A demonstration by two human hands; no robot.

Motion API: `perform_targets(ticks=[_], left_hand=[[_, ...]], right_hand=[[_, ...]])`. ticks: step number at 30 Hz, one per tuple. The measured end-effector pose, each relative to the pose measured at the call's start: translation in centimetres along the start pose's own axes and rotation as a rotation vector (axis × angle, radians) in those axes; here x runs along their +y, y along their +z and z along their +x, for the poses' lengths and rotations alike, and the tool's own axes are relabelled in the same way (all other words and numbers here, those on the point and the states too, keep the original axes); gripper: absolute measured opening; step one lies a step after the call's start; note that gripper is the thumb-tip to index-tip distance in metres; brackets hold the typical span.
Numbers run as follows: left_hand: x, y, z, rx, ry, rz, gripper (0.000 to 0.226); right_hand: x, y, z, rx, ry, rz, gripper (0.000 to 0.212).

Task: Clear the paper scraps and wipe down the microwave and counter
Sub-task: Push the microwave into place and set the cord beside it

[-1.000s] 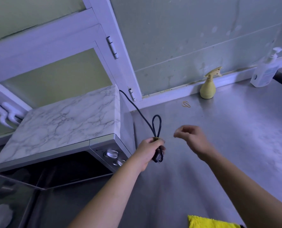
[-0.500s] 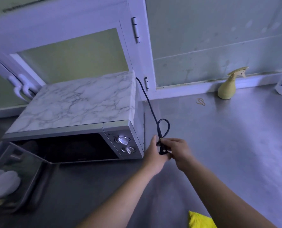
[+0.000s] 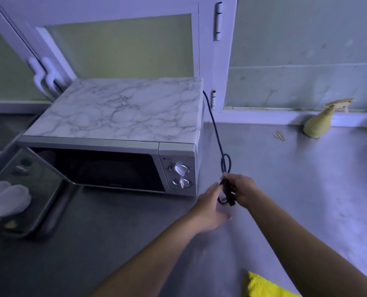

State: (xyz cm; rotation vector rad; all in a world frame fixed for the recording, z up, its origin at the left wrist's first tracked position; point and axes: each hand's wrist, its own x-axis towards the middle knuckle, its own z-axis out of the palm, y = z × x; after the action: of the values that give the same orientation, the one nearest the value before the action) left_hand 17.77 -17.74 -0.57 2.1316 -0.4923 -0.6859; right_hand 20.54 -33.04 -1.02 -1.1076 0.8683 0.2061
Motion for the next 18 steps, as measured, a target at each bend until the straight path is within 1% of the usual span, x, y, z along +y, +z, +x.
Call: perform_targets(ticks=[2, 3, 5, 7, 9, 12, 16, 18], left_hand=[[-1.3, -0.8, -1.7, -0.032, -0.051, -0.079, 0.088], [-2.0, -1.3, -2.6, -0.030, -0.097, -0.137, 0.084], [-3.5, -2.4, -4.4, 0.000, -0.175, -0.249, 0.066], [-5.1, -3.8, -6.0, 0.032, -0.213, -0.325, 0.047], [-6.8, -5.2, -7.8, 0.078, -0.263, -0.371, 0.037], [-9.6, -6.6, -10.5, 0.180, -0.356, -0.423, 0.030], [-12.7, -7.3, -13.5, 0.251, -0.442, -0.459, 0.025], [-13.7, -7.3, -14.4, 0.273, -0.469, -0.483, 0.024]], right_hand=[[0.3, 0.0, 1.0, 0.031, -0.031, -0.068, 0.007], [0.7, -0.1, 1.4, 0.034, -0.038, -0.098, 0.006], [1.4, 0.1, 2.0, -0.010, -0.036, -0.196, 0.007], [2.0, 0.6, 2.6, -0.039, -0.030, -0.276, 0.013], [2.5, 1.4, 3.4, 0.011, -0.037, -0.312, 0.018], [2.9, 2.6, 4.2, 0.098, -0.031, -0.389, 0.020], [2.7, 3.9, 5.0, 0.188, -0.074, -0.516, 0.035], [2.3, 4.3, 5.2, 0.197, -0.121, -0.516, 0.032]])
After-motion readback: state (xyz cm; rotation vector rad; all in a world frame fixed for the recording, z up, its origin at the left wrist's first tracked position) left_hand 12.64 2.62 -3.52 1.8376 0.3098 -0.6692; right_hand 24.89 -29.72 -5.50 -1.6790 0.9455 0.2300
